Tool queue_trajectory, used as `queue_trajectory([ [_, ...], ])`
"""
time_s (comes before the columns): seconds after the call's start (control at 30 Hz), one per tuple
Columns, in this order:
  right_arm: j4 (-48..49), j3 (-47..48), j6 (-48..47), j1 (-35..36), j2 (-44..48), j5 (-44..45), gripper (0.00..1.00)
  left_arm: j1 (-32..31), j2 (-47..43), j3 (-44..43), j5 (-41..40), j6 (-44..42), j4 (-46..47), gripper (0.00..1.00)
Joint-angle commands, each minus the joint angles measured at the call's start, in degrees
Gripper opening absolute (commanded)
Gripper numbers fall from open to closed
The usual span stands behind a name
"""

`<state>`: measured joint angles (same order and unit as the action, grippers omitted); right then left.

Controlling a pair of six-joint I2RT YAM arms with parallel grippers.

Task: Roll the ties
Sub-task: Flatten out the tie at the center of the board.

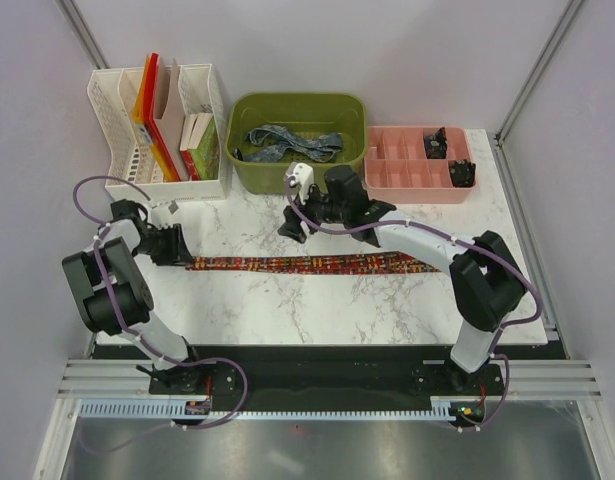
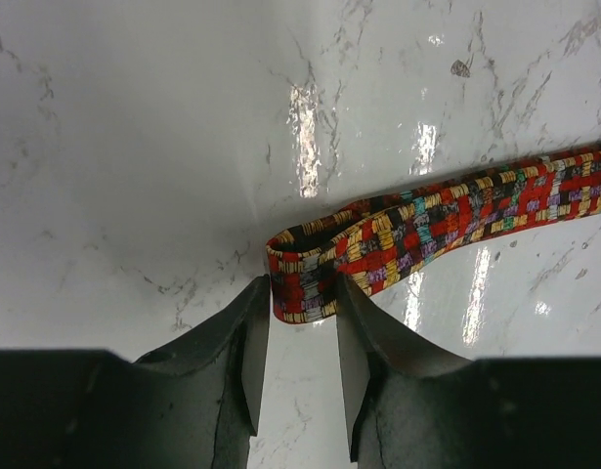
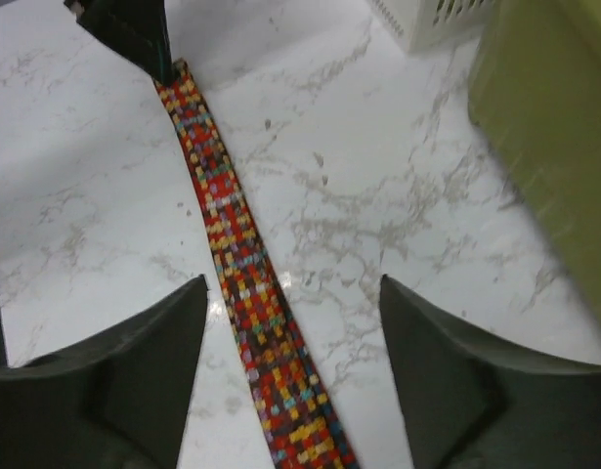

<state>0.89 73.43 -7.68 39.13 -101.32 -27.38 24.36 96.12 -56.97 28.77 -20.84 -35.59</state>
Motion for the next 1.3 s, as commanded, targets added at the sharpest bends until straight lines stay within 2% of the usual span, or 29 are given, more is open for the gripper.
queue_trajectory([
  [0.0, 16.17, 2.49, 7.58, 2.61, -3.7, 7.52, 0.84, 1.22, 0.56, 0.72, 5.14, 2.56, 0.17, 0.4],
  [0.03, 14.08, 6.16, 7.59, 2.18, -6.5, 3.51, 0.76, 1.22, 0.56, 0.81, 6.28, 2.65, 0.0, 0.4],
  [0.1, 7.92, 8.22, 8.13, 1.12, -8.71, -3.78, 0.7, 1.13, 0.56, 0.55, 6.82, 3.17, -0.09, 0.4],
  [0.13, 5.29, 8.66, 6.21, 1.21, -8.9, -4.52, 0.68, 1.22, 0.56, 0.46, 6.82, 3.44, -0.09, 0.4],
  [0.2, -3.49, 7.88, -0.09, 1.73, -8.37, -1.99, 0.71, 1.3, 0.13, 0.37, 7.34, 3.35, -0.18, 0.41],
  [0.27, -6.41, 3.49, -5.21, 2.08, -7.23, 3.16, 0.75, 1.22, -0.05, 0.54, 7.7, 3.09, -0.09, 0.44],
  [0.4, -7.12, -4.07, -21.54, 1.74, -4.95, 11.28, 0.75, 1.13, -0.23, 0.55, 8.93, 1.86, -0.18, 0.5],
  [0.6, -8.7, -8.91, -30.28, 0.42, -5.2, 12.26, 0.72, 1.22, -2.68, 0.98, 9.81, 1.15, -0.18, 0.58],
  [0.7, -9.93, -9.54, -33.27, -0.2, -5.91, 12.09, 0.69, 1.3, -6.19, 1.33, 10.77, 1.68, 0.43, 0.82],
  [0.73, -10.02, -9.36, -33.8, -0.46, -5.91, 11.91, 0.68, 1.39, -7.33, 1.42, 11.3, 2.46, 0.79, 0.99],
  [0.83, -14.74, -8.83, -36.69, -2.13, -6.17, 10.68, 0.63, 1.48, -11.12, 0.37, 11.66, 4.49, 0.79, 1.0],
  [1.1, -23.64, -11.99, -44.7, -7.93, -1.69, 5.93, 0.61, 1.66, -15.77, -4.73, 10.52, 8.43, -1.41, 1.0],
  [1.27, -26.99, -11.55, -44.88, -8.99, -1.43, 4.53, 0.59, 1.74, -23.15, 1.94, 12.54, 12.92, 9.38, 1.0],
])
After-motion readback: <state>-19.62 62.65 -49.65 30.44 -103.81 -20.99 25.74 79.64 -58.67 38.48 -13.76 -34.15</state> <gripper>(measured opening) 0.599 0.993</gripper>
